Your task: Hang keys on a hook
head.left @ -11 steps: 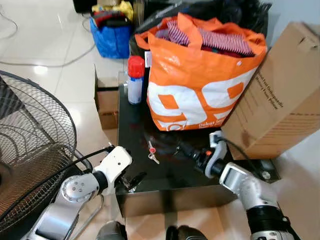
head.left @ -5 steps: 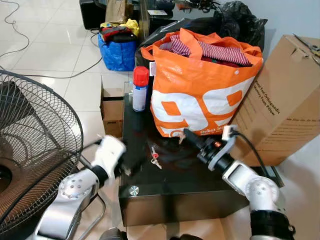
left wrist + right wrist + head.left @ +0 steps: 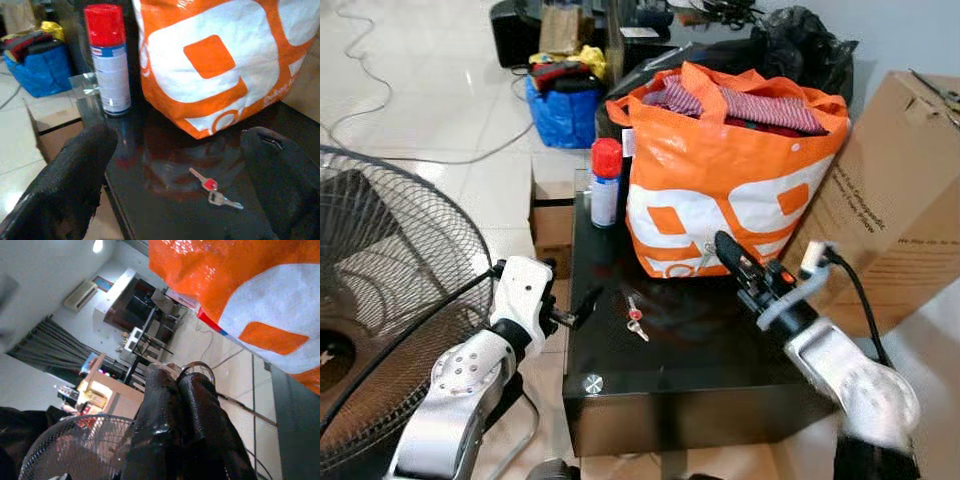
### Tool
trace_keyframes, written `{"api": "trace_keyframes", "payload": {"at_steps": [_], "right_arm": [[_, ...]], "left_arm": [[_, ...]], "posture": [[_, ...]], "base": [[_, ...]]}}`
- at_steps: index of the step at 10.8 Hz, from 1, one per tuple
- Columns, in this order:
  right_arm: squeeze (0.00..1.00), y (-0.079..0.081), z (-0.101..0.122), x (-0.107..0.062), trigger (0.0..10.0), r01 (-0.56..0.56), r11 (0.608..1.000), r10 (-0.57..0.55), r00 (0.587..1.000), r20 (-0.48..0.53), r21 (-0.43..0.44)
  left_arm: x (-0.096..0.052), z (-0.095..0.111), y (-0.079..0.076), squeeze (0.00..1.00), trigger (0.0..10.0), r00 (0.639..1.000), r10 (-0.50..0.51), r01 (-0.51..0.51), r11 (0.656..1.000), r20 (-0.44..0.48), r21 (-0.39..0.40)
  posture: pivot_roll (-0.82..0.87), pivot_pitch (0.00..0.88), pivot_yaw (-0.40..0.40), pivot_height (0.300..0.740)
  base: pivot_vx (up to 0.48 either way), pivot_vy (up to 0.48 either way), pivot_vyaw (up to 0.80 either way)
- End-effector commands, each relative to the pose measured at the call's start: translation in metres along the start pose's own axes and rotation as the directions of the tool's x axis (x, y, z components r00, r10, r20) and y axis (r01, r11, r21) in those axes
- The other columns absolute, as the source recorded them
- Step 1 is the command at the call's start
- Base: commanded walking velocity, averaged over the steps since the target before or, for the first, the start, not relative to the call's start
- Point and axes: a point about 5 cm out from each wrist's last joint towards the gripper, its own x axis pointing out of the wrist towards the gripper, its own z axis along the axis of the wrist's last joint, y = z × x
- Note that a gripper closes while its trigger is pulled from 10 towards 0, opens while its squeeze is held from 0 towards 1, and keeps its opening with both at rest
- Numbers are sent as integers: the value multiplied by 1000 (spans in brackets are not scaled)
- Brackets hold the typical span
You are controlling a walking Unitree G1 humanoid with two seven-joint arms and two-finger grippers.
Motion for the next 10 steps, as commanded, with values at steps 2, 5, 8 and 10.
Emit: {"api": "trace_keyframes", "payload": {"at_steps": [2,5,8,10], "right_arm": [[0,4,2,-4,10000,13,1000,-14,1000,26,7],[0,6,6,0,10000,96,989,-92,995,39,-116],[0,8,10,2,10000,104,983,-98,994,45,-149],[0,9,12,6,10000,101,983,-93,994,57,-154]], "left_arm": [[4,5,3,0,10000,1000,15,-15,1000,18,8],[13,13,13,0,10000,995,96,-96,995,37,8],[15,16,16,0,10000,989,140,-143,987,48,66],[16,16,17,0,10000,988,145,-148,986,46,76]], "posture": [[-15,0,-45,740],[-25,0,-32,740],[-19,0,-35,740],[-20,0,-35,740]], "base": [[0,0,0],[0,0,0],[0,0,0],[-165,0,0]]}}
